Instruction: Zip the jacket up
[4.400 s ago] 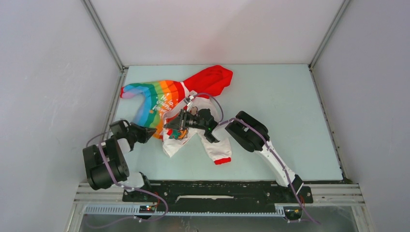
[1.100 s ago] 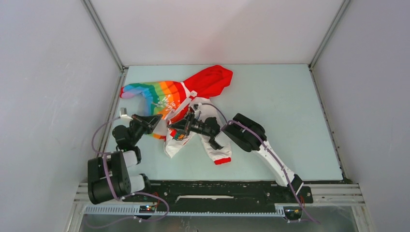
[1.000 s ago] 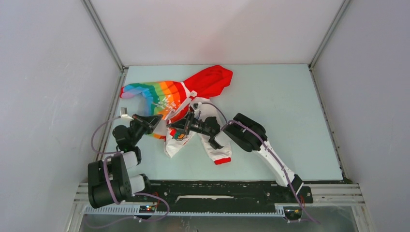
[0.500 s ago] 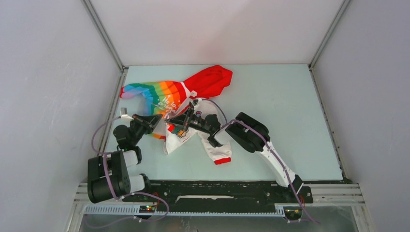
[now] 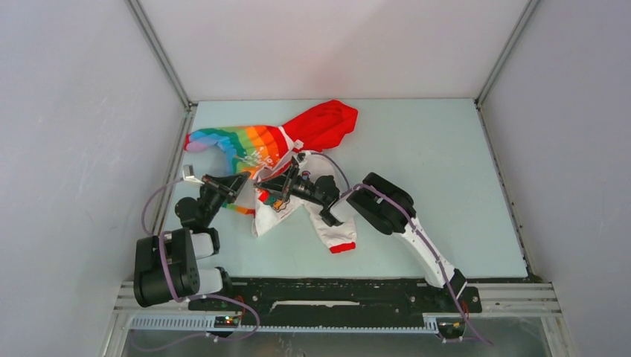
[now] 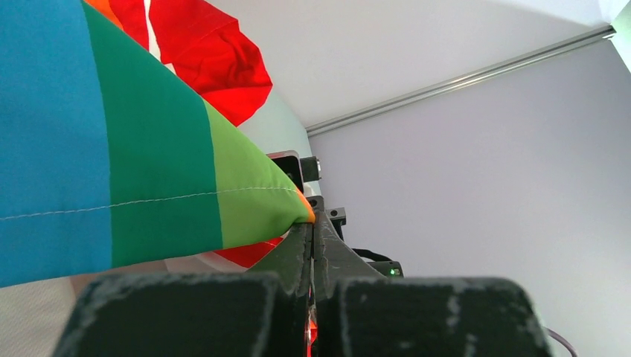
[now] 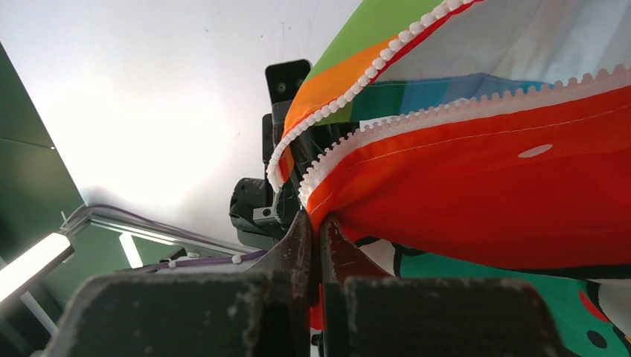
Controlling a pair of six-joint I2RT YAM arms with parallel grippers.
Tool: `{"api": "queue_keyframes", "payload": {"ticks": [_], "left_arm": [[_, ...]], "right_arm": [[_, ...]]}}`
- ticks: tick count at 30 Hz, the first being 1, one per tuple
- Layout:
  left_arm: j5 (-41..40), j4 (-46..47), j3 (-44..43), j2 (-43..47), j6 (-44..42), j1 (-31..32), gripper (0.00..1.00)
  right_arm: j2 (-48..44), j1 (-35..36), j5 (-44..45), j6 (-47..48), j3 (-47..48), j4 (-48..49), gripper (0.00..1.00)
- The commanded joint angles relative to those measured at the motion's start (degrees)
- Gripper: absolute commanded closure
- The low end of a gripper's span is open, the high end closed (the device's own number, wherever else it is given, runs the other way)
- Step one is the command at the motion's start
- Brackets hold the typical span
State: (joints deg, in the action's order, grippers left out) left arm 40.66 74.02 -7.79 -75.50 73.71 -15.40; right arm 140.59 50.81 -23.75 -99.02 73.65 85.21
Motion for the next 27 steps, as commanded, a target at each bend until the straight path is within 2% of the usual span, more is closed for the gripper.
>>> {"api": "queue_keyframes", "payload": {"ticks": [1,13,21,27], "left_arm": [[0.2,3.1,0.2,-0.2,0.0,0.5,1.00],[-0.3,3.0,0.1,-0.7,0.3,-0.2,1.00],[-0.8,-0.3,0.5,0.6,-1.1,-1.1,1.00],[-1.0,1.8,0.7,0.9,-0.3,-1.1,1.00]], "right_arm": [[-1.9,0.4,-0.4,0.6,2.0,2.6,1.00],[-4.3,1.0,0.2,3.7,0.8,2.6,1.00],[-5.5,0.9,2.3,5.0,0.1,2.7,1.00],[-4.7,0.8,3.6,4.2,0.2,2.6,1.00]]}}
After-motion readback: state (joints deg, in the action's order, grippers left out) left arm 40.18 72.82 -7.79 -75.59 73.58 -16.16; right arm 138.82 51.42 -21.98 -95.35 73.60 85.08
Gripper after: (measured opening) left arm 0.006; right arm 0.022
